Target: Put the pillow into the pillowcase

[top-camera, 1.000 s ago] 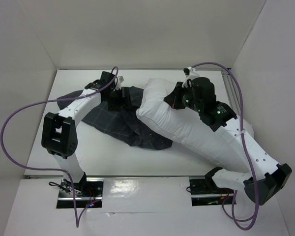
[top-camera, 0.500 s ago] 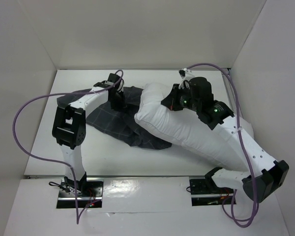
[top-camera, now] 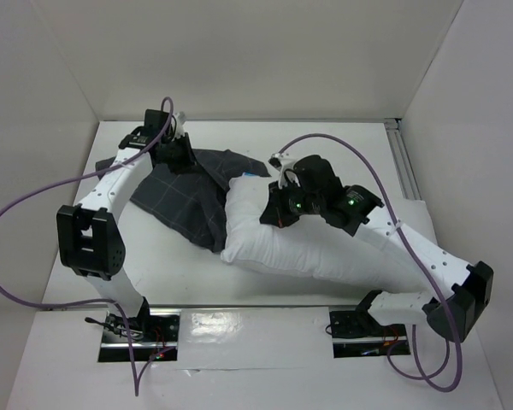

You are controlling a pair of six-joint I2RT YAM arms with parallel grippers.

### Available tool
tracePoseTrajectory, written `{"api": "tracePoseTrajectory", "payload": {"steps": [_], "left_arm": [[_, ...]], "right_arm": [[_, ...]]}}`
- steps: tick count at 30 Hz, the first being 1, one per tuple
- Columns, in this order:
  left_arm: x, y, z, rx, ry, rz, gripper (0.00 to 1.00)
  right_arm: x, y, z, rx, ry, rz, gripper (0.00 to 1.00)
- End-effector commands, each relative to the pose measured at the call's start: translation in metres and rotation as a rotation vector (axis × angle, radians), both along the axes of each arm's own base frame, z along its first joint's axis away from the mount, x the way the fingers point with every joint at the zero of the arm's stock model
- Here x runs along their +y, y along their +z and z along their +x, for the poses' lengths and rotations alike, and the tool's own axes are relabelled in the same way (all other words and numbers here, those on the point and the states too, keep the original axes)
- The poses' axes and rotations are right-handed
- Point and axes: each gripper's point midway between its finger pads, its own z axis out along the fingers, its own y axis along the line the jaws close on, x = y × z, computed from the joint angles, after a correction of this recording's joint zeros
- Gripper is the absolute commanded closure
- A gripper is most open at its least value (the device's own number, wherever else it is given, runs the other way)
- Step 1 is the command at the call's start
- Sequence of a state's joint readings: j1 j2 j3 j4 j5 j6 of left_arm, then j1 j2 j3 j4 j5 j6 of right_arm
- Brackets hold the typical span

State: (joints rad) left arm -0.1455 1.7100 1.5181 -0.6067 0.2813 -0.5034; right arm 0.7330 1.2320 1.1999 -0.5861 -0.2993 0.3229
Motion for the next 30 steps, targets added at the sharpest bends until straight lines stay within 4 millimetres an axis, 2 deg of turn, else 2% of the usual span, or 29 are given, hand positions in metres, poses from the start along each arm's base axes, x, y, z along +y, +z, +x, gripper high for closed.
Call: {"api": "tracePoseTrajectory", "payload": {"steps": [1, 3, 4, 5, 9, 10, 14, 19, 20, 23, 25, 26, 30], "left_arm": [[-0.005, -0.001, -0.008, 0.013, -0.037, -0.046, 1.00], [-0.008, 0.005, -0.014, 0.007, -0.053, -0.065, 1.00], [-0.010, 0.000, -0.018, 0.019, -0.068, -0.070, 1.00], [-0.010, 0.007, -0.019, 0.003, -0.069, -0.072, 1.00], [-0.003, 0.005, -0.026, -0.006, -0.053, -0.040, 1.00], [-0.002, 0.005, -0.025, -0.007, -0.047, -0.033, 1.00], [0.003, 0.001, -0.025, -0.002, -0.044, -0.027, 1.00], [0.001, 0.009, -0.028, -0.028, -0.073, -0.032, 1.00], [0.004, 0.007, -0.026, -0.033, -0.064, -0.009, 1.00], [0.011, -0.003, -0.025, -0.010, -0.045, 0.006, 1.00], [0.010, -0.009, -0.024, 0.007, -0.045, 0.007, 1.00], [0.010, -0.006, -0.022, -0.002, -0.045, 0.007, 1.00], [0.008, -0.014, -0.021, 0.021, -0.051, 0.000, 1.00]], "right_arm": [[0.002, 0.005, -0.033, 0.008, 0.104, 0.003, 1.00], [0.006, 0.001, -0.042, 0.019, 0.141, -0.010, 1.00], [0.007, -0.002, -0.042, 0.020, 0.157, -0.016, 1.00], [0.012, -0.009, -0.045, 0.040, 0.177, -0.027, 1.00], [0.017, -0.006, -0.057, 0.045, 0.231, -0.073, 1.00], [0.014, -0.011, -0.060, 0.056, 0.226, -0.100, 1.00], [0.007, -0.001, -0.064, 0.039, 0.219, -0.092, 1.00], [0.021, 0.000, -0.080, 0.065, 0.294, -0.090, 1.00], [0.023, -0.004, -0.087, 0.077, 0.313, -0.115, 1.00], [0.021, -0.003, -0.093, 0.069, 0.308, -0.136, 1.00], [0.018, 0.003, -0.094, 0.073, 0.286, -0.128, 1.00], [0.016, 0.006, -0.093, 0.059, 0.279, -0.121, 1.00], [0.014, 0.003, -0.103, 0.097, 0.277, -0.130, 1.00]]}}
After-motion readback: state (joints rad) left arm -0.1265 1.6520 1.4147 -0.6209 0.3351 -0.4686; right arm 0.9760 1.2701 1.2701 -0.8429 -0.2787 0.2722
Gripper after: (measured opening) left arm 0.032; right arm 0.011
